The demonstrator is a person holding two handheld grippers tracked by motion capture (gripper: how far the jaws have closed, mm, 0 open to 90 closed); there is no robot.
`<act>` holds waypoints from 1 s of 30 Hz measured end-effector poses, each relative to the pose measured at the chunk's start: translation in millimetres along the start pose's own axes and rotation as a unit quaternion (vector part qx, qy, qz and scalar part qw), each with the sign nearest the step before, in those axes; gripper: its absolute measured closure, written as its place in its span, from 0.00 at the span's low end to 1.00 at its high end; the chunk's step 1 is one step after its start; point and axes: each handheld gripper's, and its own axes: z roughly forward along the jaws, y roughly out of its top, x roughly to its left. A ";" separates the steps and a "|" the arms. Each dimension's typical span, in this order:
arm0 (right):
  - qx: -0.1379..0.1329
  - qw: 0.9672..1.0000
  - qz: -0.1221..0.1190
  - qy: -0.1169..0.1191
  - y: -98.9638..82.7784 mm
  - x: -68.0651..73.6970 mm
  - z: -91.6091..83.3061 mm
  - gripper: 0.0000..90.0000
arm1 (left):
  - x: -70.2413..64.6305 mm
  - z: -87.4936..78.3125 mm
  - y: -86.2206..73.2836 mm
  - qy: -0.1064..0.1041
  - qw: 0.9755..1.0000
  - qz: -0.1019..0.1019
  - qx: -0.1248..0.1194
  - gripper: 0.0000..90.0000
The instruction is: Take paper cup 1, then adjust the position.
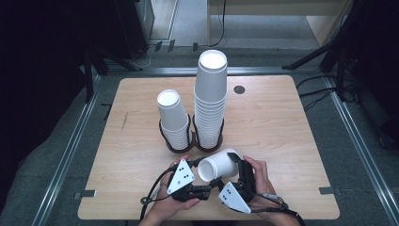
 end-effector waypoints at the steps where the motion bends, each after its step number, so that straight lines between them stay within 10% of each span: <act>1: 0.001 1.000 0.002 0.000 -0.2 0.2 -0.1 0.00 | 1.7 -0.7 -0.1 0.003 1.000 -0.002 0.000 0.29; 11: 0.003 1.000 0.019 0.001 6.6 -4.0 -12.3 0.00 | 10.3 -7.0 -0.8 0.008 0.999 -0.031 -0.020 0.29; 16: 0.022 0.996 0.076 -0.027 2.5 -12.0 -27.9 0.00 | 12.0 -10.3 0.5 0.007 0.999 -0.034 -0.032 0.29; 21: 0.036 0.974 0.207 -0.081 -6.3 -18.8 -36.2 0.00 | 12.0 -10.7 3.3 0.006 0.998 -0.040 -0.043 0.29; 22: 0.036 0.974 0.207 -0.081 -6.3 -18.8 -36.2 0.00 | 12.0 -10.7 3.3 0.006 0.998 -0.040 -0.043 0.29; 30: 0.029 0.937 0.327 -0.116 -6.8 -28.8 -38.7 0.00 | 9.7 -13.4 4.6 0.006 0.996 -0.054 -0.073 0.29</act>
